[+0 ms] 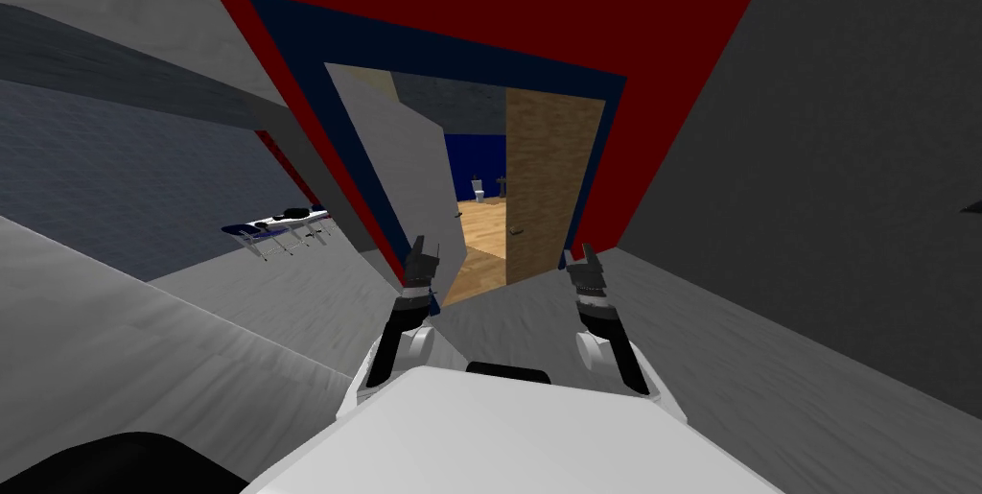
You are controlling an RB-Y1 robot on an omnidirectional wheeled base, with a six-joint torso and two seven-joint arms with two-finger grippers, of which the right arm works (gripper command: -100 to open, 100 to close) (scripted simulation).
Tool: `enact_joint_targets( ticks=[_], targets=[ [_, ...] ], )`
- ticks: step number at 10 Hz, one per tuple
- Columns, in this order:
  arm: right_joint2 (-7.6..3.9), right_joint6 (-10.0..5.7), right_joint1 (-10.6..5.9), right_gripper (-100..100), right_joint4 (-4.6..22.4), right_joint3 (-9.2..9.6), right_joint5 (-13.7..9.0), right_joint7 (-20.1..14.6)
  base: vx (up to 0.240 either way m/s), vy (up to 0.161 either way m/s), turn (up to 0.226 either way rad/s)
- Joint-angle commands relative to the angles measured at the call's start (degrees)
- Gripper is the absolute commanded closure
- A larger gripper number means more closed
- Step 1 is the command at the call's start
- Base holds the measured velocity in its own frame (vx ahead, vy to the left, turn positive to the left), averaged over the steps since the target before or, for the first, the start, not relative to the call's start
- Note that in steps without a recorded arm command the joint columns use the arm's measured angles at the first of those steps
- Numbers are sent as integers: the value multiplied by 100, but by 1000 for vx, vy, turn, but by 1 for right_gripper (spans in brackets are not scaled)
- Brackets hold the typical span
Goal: Push the door open
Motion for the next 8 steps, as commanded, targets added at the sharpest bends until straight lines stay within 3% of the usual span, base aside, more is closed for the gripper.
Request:
enact_joint_targets(
  ticks=[1,2,8],
  targets=[
    [0,-58,-122,-100,286,26,79,-12,100,-30,30],
    [0,-58,-122,-100,349,26,79,-12,61,-14,12],
    [-61,-208,-493,-100,1311,49,289,-104,70,-15,21]
  ],
)
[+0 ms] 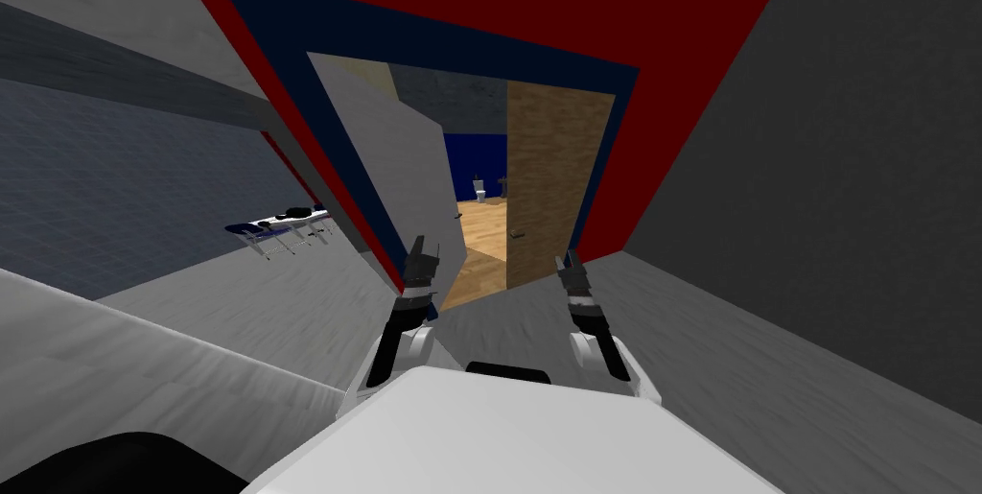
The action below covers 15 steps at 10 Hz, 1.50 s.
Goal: Push the door open
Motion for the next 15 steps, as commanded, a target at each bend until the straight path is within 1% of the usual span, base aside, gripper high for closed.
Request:
enact_joint_targets(
  ticks=[1,3,4,7,8,13,14,15],
  targets=[
    [3,-47,-61,-100,189,3,28,-6,55,-22,14],
    [-17,-108,-212,-100,544,13,114,-43,67,-11,21],
    [-17,-108,-212,-100,595,13,114,-43,60,-15,12],
    [-40,-200,-439,-100,1140,27,242,-99,73,-14,24],
    [-40,-200,-439,-100,1204,27,242,-99,66,-26,12],
    [-66,-351,-812,-100,2182,50,452,-191,88,-24,27],
    [-66,-351,-812,-100,2202,50,452,-191,68,-16,9],
    [-70,-380,-885,-100,2386,55,493,-209,57,-5,12]
  ],
)
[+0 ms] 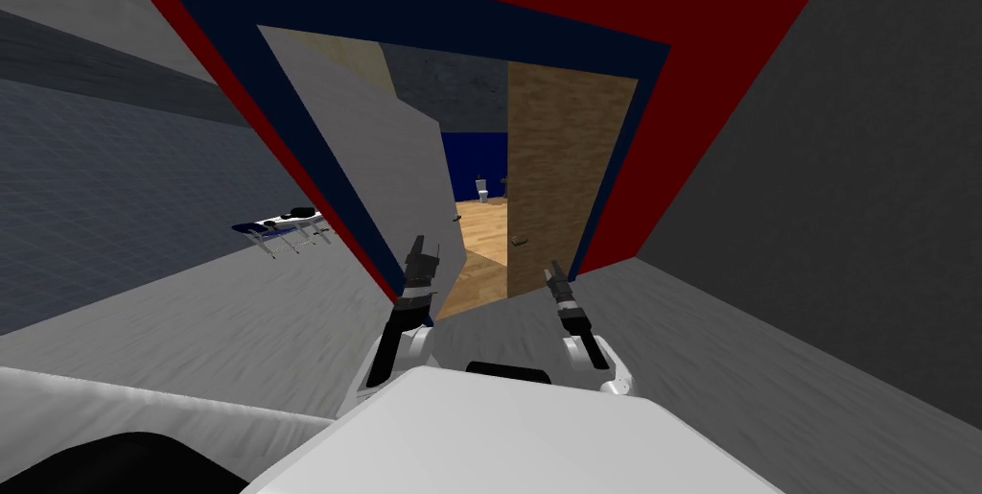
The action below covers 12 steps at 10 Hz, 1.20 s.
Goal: Push the door open
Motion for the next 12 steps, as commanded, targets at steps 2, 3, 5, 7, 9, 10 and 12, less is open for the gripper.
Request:
enact_joint_targets(
  ticks=[2,3,5,7,9,10,12],
  targets=[
    [-6,-73,-141,-100,360,-2,59,-28,44,-8,12],
    [-7,-101,-210,-100,545,3,98,-45,74,-18,28],
    [-9,-128,-279,-100,730,7,137,-62,82,-25,18],
    [-11,-184,-417,-100,1101,16,215,-96,65,-17,22],
    [-10,-236,-545,-100,1413,24,286,-127,90,-22,20],
    [-10,-236,-545,-100,1442,24,286,-127,62,-13,13],
    [-8,-286,-670,-100,1762,32,357,-158,70,-20,19]
  ],
)
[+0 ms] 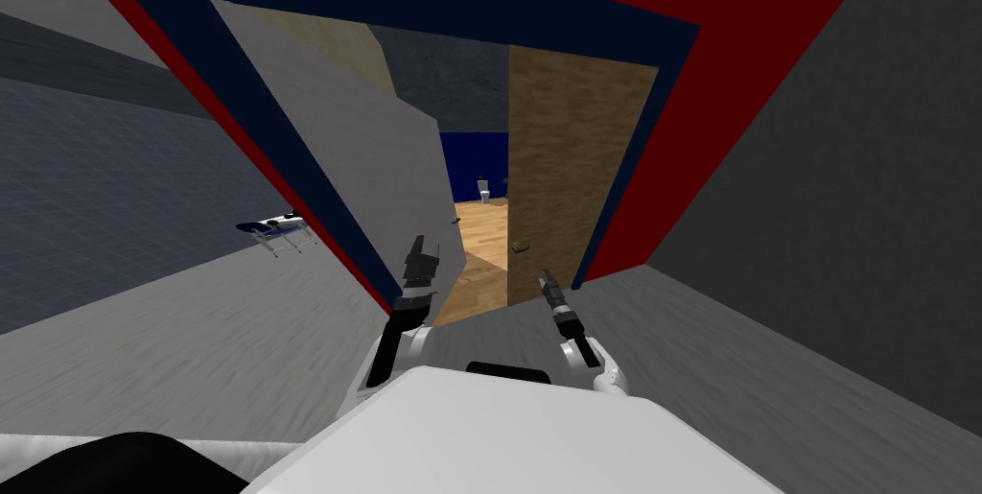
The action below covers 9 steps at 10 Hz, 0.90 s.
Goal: Push the door open
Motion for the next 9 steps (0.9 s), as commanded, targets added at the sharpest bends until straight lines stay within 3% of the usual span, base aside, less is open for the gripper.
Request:
enact_joint_targets(
  ticks=[1,9],
  targets=[
    [15,-48,-108,-100,286,5,57,-13,92,-27,24],
    [36,-206,-499,-100,1339,30,278,-109,94,-24,19]
  ],
)
